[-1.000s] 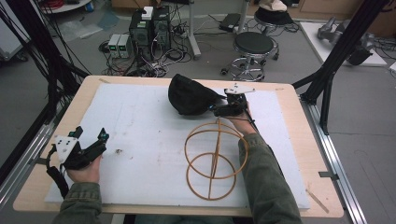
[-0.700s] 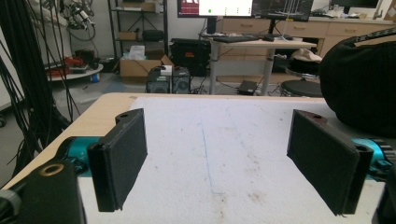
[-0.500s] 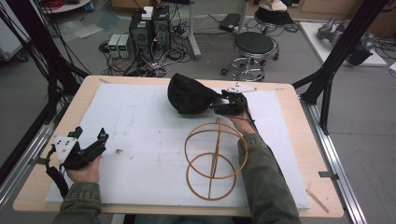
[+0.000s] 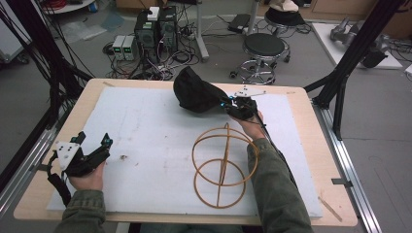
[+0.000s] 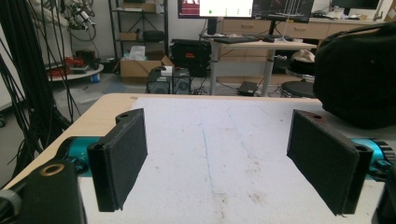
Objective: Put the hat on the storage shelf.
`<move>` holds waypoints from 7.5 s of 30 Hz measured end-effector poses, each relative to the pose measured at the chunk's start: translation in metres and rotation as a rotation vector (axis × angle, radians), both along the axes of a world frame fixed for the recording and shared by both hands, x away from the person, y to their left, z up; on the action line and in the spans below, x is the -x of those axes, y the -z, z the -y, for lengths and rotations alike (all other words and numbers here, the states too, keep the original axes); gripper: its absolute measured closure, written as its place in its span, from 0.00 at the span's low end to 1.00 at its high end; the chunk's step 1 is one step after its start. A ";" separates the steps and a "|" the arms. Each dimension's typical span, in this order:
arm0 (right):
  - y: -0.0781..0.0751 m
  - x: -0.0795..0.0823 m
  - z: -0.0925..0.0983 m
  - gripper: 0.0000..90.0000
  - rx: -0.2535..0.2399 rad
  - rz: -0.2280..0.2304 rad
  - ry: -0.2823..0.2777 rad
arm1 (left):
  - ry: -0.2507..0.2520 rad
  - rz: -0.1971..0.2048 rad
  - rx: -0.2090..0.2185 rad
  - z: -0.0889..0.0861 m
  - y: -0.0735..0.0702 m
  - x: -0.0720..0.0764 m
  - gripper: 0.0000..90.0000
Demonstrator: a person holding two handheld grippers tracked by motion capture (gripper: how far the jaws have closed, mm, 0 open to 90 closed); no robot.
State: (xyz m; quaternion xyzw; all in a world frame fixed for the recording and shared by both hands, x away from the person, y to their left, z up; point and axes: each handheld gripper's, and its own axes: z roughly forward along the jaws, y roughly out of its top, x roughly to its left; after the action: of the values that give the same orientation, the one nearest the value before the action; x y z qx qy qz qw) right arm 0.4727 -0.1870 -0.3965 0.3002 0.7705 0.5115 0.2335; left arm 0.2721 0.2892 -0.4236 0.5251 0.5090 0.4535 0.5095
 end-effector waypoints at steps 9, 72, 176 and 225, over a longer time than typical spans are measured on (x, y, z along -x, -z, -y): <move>-0.007 0.002 0.005 0.92 0.022 0.050 0.026 | -0.002 -0.002 0.001 0.000 0.000 0.000 0.22; -0.085 0.058 0.032 0.96 -0.311 0.135 -0.090 | 0.016 0.017 0.010 0.002 -0.005 0.001 0.23; -0.070 0.062 0.007 0.93 -0.400 0.038 -0.215 | 0.831 -0.121 -0.138 0.162 -0.159 -0.118 0.97; -0.064 0.101 0.059 0.01 -0.284 0.080 0.300 | 0.790 -0.073 -0.192 0.119 -0.173 -0.076 0.96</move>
State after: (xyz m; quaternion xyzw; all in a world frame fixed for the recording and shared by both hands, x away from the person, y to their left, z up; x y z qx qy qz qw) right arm 0.3715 -0.2457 -0.3327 0.4210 0.6276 0.5859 0.2927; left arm 0.3478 0.1697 -0.2502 0.7413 0.2412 0.2495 0.5746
